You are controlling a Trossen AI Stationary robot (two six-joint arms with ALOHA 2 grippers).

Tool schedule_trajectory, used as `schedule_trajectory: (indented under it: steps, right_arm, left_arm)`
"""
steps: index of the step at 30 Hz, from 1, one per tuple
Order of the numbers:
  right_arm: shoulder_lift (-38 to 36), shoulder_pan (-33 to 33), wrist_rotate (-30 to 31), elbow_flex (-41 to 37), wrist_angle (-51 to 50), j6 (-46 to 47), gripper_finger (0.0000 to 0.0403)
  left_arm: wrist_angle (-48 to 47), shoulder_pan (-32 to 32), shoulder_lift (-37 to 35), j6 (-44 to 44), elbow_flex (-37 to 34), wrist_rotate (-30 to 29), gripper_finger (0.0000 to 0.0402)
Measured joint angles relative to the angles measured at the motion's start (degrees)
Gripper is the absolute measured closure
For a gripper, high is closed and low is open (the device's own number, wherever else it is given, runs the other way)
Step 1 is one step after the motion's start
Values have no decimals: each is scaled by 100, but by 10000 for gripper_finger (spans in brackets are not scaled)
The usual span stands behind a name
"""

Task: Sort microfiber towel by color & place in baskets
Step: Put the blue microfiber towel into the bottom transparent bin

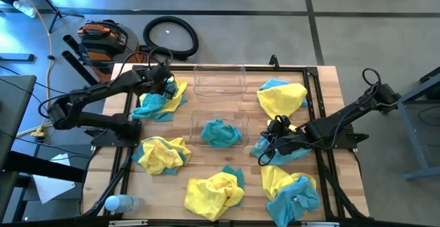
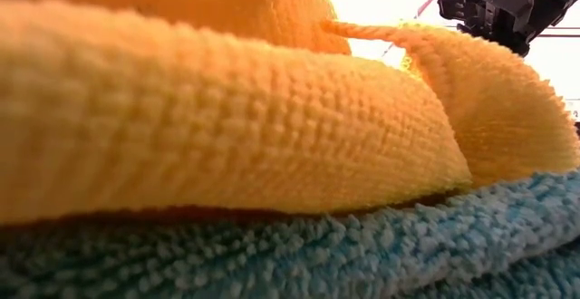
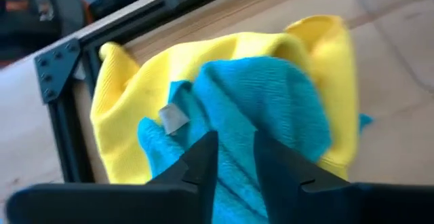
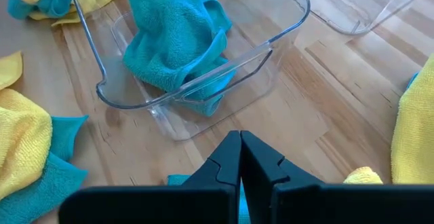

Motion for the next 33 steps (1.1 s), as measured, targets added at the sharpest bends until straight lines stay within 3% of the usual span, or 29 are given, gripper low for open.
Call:
schedule_trajectory:
  steps: [9, 17, 22, 28, 33]
  right_arm:
    - [10, 0, 2, 2, -1, 0, 400]
    - [11, 0, 20, 2, 4, 0, 400]
    - [11, -2, 304, 4, 24, 3, 400]
    - [11, -2, 303, 4, 24, 26, 400]
    - [11, -2, 303, 4, 24, 19, 400]
  left_arm:
    - [-11, 390, 682, -134, 0, 536, 226]
    - [0, 386, 1376, -91, -2, 547, 214]
    - [-4, 386, 1646, -93, -2, 743, 261]
    - [-52, 384, 1648, -88, -2, 892, 386]
    - [-284, 378, 1306, -71, -4, 874, 395]
